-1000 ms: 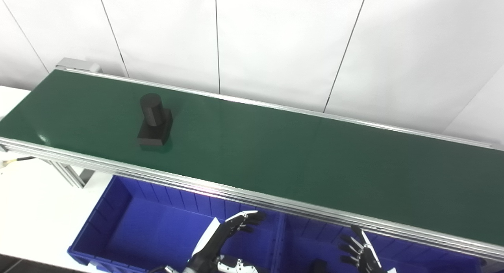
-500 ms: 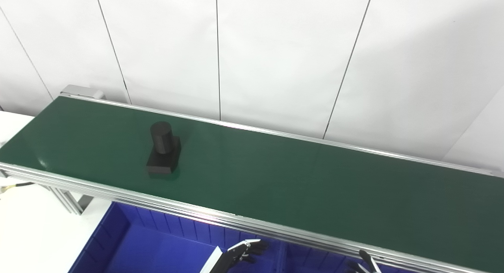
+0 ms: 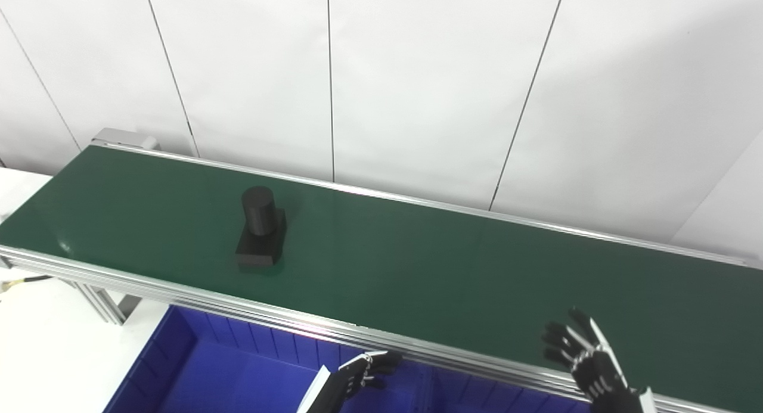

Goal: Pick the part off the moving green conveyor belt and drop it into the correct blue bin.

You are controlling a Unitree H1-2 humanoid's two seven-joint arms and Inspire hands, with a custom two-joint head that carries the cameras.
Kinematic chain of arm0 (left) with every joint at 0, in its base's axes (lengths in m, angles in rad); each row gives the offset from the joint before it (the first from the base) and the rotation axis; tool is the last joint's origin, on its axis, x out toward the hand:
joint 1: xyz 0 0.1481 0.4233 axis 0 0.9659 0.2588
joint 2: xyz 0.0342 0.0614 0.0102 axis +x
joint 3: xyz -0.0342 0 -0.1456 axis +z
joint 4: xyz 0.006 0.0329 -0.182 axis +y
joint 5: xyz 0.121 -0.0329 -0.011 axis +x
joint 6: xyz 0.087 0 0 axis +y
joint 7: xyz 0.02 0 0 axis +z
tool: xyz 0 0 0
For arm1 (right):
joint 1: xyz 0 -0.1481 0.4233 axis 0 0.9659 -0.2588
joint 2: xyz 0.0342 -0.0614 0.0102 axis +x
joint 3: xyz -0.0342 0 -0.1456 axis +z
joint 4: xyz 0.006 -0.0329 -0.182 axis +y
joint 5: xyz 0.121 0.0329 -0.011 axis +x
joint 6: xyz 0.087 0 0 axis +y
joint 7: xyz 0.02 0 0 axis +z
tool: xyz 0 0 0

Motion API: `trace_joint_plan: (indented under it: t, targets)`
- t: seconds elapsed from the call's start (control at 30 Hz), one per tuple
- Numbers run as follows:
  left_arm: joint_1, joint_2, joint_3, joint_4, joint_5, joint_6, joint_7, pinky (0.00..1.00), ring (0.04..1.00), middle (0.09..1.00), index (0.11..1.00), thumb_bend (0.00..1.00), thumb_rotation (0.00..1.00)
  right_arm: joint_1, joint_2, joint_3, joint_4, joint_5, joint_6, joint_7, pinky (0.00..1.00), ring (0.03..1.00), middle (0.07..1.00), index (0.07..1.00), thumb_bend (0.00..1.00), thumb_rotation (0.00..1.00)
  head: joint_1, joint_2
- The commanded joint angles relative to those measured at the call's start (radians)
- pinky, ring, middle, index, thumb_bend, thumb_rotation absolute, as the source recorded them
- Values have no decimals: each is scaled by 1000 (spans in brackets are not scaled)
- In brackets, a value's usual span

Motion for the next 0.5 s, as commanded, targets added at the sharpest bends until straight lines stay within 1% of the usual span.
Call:
trace_joint_plan:
  t: [0.0, 0.13, 0.23, 0.33, 0.47]
  targets:
    - [-13, -6, 10, -5, 3, -40, -17, 706, 784, 794, 752, 879, 135, -39, 6, -8, -51, -1, 32, 3, 738, 805, 830, 931, 895, 301, -3, 1]
    - [-17, -13, 17, 0, 0, -40, -26, 703, 778, 788, 750, 878, 125, -92, 7, -8, -71, -20, 71, 6, 742, 803, 825, 928, 876, 292, -4, 2]
    - [-22, -16, 20, 5, 3, -40, -31, 702, 775, 785, 750, 875, 125, -131, 9, -6, -70, -31, 87, 10, 740, 801, 825, 929, 863, 278, -3, 4]
    - [-24, -15, 20, 5, 9, -40, -30, 700, 772, 784, 751, 873, 129, -169, 10, 1, -70, -41, 106, 17, 707, 793, 826, 929, 853, 265, -3, 4]
    - [-29, -17, 25, 11, 2, -40, -37, 705, 774, 783, 748, 880, 144, -227, 14, 14, -58, -96, 150, 24, 693, 781, 812, 922, 856, 306, -7, 4]
